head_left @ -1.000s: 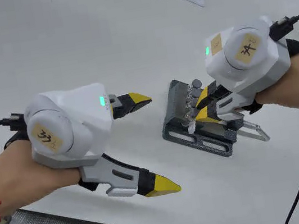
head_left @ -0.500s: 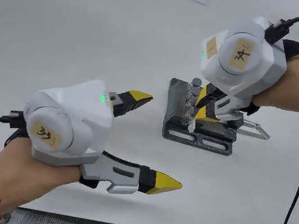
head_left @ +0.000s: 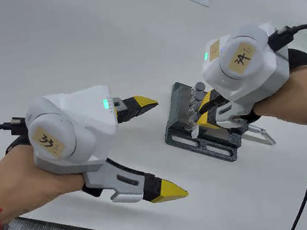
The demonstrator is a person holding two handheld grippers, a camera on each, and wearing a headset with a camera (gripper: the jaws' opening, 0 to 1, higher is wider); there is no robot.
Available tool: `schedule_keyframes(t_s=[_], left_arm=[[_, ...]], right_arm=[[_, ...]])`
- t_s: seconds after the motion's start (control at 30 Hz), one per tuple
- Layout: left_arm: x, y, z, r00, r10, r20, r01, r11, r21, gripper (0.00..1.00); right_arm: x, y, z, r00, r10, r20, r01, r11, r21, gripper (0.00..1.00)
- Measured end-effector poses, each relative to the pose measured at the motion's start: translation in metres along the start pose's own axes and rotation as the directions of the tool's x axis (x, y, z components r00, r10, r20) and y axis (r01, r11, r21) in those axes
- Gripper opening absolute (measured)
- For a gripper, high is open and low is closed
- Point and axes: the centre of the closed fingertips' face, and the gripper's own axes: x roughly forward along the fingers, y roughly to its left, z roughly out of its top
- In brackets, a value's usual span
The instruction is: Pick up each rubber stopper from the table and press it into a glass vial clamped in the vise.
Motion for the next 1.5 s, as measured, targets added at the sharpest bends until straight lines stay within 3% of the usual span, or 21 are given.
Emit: schedule_keyframes(t_s=[0.1, 0.23, 1.1, 1.23, 1.5], left_arm=[[0.001, -0.001, 0.000, 1.0000, -0.003, -0.004, 0.003, 1.000, 0.003, 0.88], [0.000, -0.002, 0.002, 1.0000, -0.005, -0.004, 0.005, 1.000, 0.003, 0.88], [0.000, -0.001, 0.000, 1.0000, 0.000, -0.002, 0.000, 1.000, -0.005, 0.88], [0.000, 0.000, -0.001, 1.0000, 0.002, -0.005, -0.002, 1.000, -0.005, 0.88], [-0.002, 0.000, 0.000, 1.0000, 0.005, -0.008, -0.005, 1.000, -0.003, 0.88]], right_arm=[[-0.001, -0.001, 0.000, 0.9996, 0.008, 0.027, -0.009, 0.999, 0.034, 0.07], [-0.003, 0.000, 0.000, 0.9985, 0.007, 0.054, -0.008, 1.000, 0.025, 0.07], [-0.006, 0.001, 0.003, 0.9940, 0.011, 0.109, -0.015, 0.999, 0.039, 0.12], [-0.017, -0.002, 0.008, 0.9862, 0.010, 0.165, -0.025, 0.996, 0.085, 0.10], [-0.024, -0.009, 0.002, 0.9800, 0.012, 0.198, -0.038, 0.991, 0.128, 0.00]])
